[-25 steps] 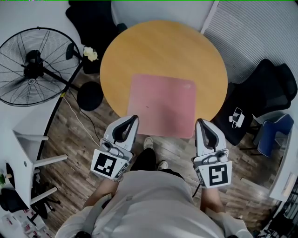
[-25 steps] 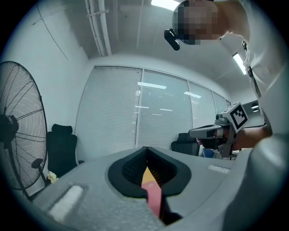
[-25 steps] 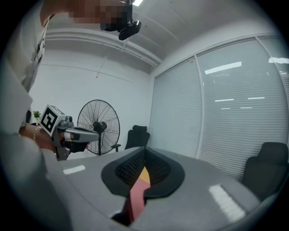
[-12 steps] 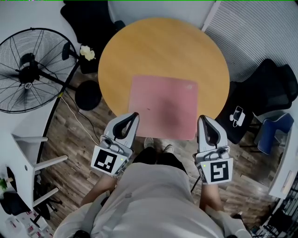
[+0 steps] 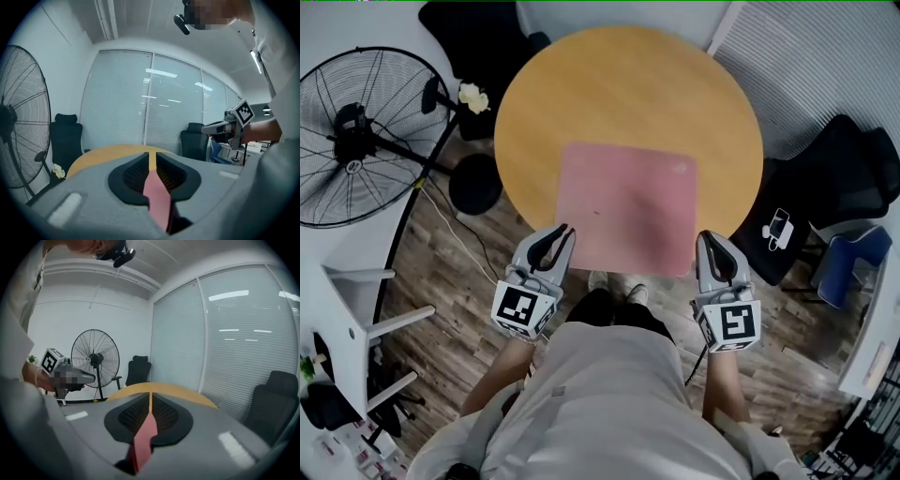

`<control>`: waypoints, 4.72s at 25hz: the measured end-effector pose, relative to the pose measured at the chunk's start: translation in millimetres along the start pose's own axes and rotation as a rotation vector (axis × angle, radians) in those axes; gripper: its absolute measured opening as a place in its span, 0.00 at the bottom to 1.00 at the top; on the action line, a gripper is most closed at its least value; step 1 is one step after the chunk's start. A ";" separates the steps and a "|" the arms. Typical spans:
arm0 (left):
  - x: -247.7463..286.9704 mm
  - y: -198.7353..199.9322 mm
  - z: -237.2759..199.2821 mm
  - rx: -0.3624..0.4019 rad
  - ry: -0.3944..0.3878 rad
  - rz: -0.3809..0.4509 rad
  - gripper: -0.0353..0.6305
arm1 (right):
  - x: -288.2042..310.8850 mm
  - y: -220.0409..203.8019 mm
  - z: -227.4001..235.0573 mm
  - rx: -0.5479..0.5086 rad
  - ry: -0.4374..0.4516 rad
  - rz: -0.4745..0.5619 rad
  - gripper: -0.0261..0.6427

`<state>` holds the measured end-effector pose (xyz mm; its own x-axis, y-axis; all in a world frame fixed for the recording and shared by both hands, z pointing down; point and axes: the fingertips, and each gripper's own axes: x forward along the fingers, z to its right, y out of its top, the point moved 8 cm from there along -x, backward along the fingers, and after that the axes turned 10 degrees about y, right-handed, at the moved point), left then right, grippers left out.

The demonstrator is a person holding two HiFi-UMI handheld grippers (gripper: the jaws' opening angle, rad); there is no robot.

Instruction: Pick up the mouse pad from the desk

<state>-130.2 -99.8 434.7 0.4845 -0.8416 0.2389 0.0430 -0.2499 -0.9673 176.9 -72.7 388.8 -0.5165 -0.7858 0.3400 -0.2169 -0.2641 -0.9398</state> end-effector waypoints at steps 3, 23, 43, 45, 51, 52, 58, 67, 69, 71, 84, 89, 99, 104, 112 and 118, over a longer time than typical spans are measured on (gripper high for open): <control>2.1 -35.4 -5.3 -0.016 0.012 -0.059 0.16 | 1.2 -34.0 6.1 0.038 0.004 -0.065 0.09; 10.2 -246.9 -63.2 -0.194 0.116 -0.525 0.29 | 3.5 -247.0 44.2 0.423 -0.004 -0.428 0.22; 23.2 -295.6 -83.2 -0.365 0.097 -0.664 0.39 | 4.5 -351.4 64.5 0.830 -0.010 -0.543 0.42; 23.6 -295.3 -83.2 -0.369 0.093 -0.669 0.39 | 6.0 -358.6 63.4 0.867 0.005 -0.544 0.42; 24.6 -298.0 -80.4 -0.365 0.070 -0.701 0.39 | 12.2 -375.1 56.7 0.959 0.050 -0.535 0.41; 24.6 -300.4 -77.9 -0.361 0.052 -0.720 0.39 | 12.9 -376.8 55.2 0.968 0.054 -0.534 0.40; 23.3 -309.5 -69.6 -0.371 0.040 -0.744 0.37 | 15.5 -375.4 50.8 0.986 0.077 -0.513 0.28; 18.9 -294.2 -77.6 -0.343 0.035 -0.709 0.10 | 5.7 -362.2 54.4 0.935 0.108 -0.495 0.07; 18.4 -291.6 -76.4 -0.337 0.028 -0.701 0.09 | 4.7 -359.0 54.2 0.927 0.118 -0.488 0.07; 17.3 -289.1 -75.0 -0.333 0.020 -0.689 0.09 | 3.1 -356.0 54.1 0.921 0.129 -0.478 0.07; 13.5 -257.9 -71.0 -0.314 -0.027 -0.557 0.08 | -0.3 -313.3 54.2 0.846 0.180 -0.380 0.07; 17.4 -239.6 -69.6 -0.312 -0.041 -0.500 0.08 | 1.2 -294.8 55.8 0.811 0.190 -0.337 0.06; 26.6 -200.0 -64.7 -0.314 -0.049 -0.401 0.08 | 6.6 -259.8 59.7 0.768 0.204 -0.245 0.06; 32.7 -176.7 -61.6 -0.306 -0.062 -0.351 0.08 | 9.3 -240.6 62.1 0.741 0.212 -0.199 0.06; 40.1 -143.1 -57.3 -0.302 -0.071 -0.272 0.08 | 13.1 -209.2 65.4 0.705 0.224 -0.118 0.06; 42.6 -116.4 -54.4 -0.299 -0.075 -0.216 0.08 | 15.1 -181.3 68.0 0.672 0.230 -0.058 0.06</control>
<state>-162.0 -132.6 562.1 0.5549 -0.7195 0.4176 -0.1006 -0.5563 -0.8249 264.8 -74.7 562.0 -0.6977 -0.6414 0.3192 0.2695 -0.6478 -0.7126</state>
